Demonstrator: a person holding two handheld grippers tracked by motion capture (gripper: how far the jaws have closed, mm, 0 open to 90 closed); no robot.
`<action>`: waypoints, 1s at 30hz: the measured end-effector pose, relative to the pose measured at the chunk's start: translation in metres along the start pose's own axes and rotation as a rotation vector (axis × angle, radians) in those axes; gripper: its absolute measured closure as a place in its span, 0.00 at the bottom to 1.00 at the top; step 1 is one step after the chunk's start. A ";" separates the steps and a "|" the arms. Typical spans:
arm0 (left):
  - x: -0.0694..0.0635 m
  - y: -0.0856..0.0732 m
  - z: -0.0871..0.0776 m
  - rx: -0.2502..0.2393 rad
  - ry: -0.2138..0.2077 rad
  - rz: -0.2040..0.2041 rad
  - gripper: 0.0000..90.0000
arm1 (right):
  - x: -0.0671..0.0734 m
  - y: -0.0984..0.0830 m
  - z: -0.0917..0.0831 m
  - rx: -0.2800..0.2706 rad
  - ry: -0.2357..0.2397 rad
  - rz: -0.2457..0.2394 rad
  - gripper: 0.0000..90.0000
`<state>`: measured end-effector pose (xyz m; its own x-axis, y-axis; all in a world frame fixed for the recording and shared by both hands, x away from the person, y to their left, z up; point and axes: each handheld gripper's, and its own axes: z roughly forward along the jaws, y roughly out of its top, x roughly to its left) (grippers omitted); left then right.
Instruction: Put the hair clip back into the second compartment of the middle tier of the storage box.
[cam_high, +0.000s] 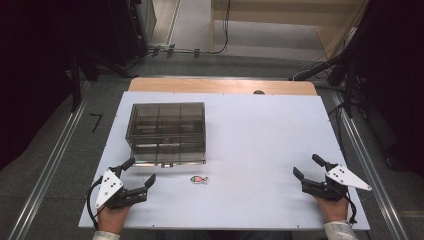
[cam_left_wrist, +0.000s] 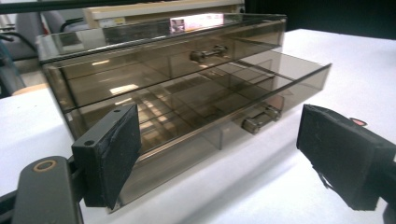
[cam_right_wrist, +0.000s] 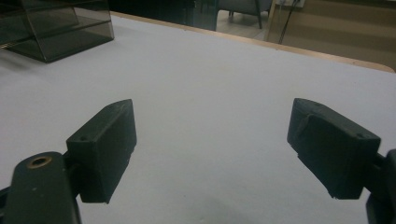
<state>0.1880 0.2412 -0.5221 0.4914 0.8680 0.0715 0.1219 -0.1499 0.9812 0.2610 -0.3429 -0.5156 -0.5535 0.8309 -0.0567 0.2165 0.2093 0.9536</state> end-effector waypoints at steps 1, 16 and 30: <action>-0.003 0.001 0.001 -0.001 -0.024 0.004 0.16 | 0.000 0.000 0.000 0.000 0.000 -0.001 0.16; -0.030 0.009 0.017 0.050 -0.136 0.063 0.24 | 0.000 0.000 0.000 0.004 0.003 0.004 0.16; -0.051 0.013 0.029 0.114 -0.197 0.171 0.31 | 0.000 0.000 0.000 0.007 0.002 0.003 0.16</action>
<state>0.1897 0.1811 -0.5183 0.6699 0.7185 0.1871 0.1133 -0.3479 0.9306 0.2616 -0.3429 -0.5155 -0.5547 0.8303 -0.0532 0.2234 0.2102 0.9518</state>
